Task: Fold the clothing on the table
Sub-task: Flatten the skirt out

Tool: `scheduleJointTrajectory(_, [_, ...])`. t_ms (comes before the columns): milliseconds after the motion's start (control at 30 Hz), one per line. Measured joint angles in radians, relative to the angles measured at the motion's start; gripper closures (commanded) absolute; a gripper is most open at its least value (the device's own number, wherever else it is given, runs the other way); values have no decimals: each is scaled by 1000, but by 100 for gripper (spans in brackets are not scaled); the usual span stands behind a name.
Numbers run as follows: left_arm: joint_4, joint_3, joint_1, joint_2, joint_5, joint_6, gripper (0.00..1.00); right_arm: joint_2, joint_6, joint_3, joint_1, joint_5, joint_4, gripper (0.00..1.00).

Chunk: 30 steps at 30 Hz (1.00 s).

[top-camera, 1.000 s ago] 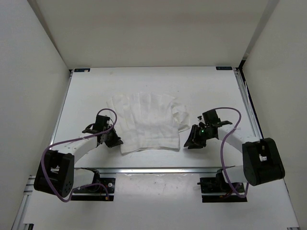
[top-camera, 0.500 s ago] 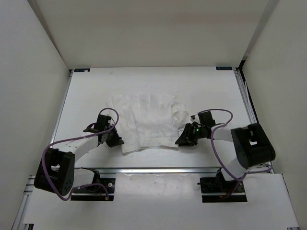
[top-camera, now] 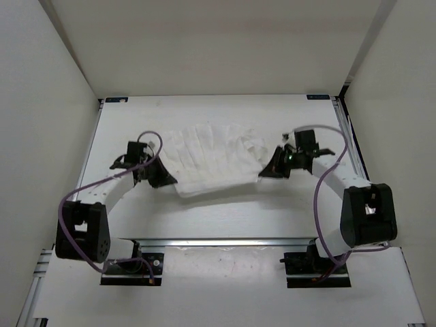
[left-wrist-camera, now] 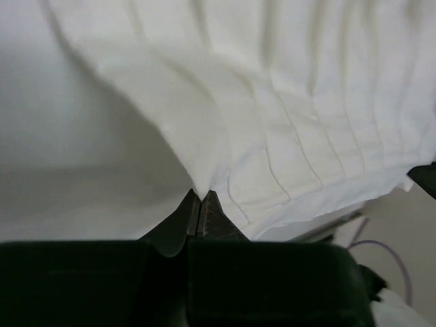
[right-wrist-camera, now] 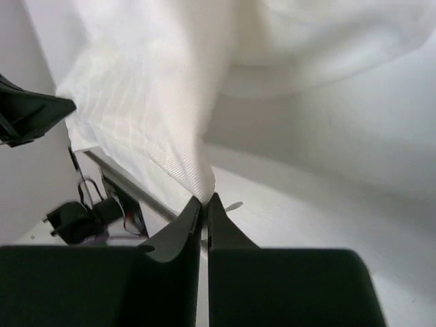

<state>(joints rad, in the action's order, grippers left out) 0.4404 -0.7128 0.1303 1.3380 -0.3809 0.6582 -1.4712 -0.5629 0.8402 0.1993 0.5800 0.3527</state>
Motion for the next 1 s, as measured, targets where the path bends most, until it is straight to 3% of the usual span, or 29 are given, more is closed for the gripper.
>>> scheduleJointTrajectory(100, [-5, -259, -57, 109, -105, -6, 100, -59, 65, 334, -26, -21, 91, 100])
scheduleJointTrajectory(233, [-46, -742, -76, 324, -206, -6, 100, -214, 144, 824, -45, -106, 153, 100])
scheduleJointTrajectory(367, [-104, -950, -91, 373, -291, 28, 100, -248, 194, 1049, -40, -185, 183, 100])
scheduleJointTrajectory(467, [-173, -902, -121, 316, -359, 59, 100, -179, 232, 1007, -9, -233, 171, 100])
scheduleJointTrajectory(700, [-312, -505, -177, 170, -528, 136, 100, 14, 261, 660, 33, -248, 177, 100])
scheduleJointTrajectory(833, [-388, -328, -175, 68, -627, 219, 100, 175, 296, 483, 122, -362, 238, 100])
scheduleJointTrajectory(900, [-530, -278, -165, 7, -677, 328, 100, 304, 307, 436, 192, -429, 261, 100])
scheduleJointTrajectory(1000, [-913, -195, -152, -114, -750, 602, 100, 499, 312, 431, 278, -503, 261, 100])
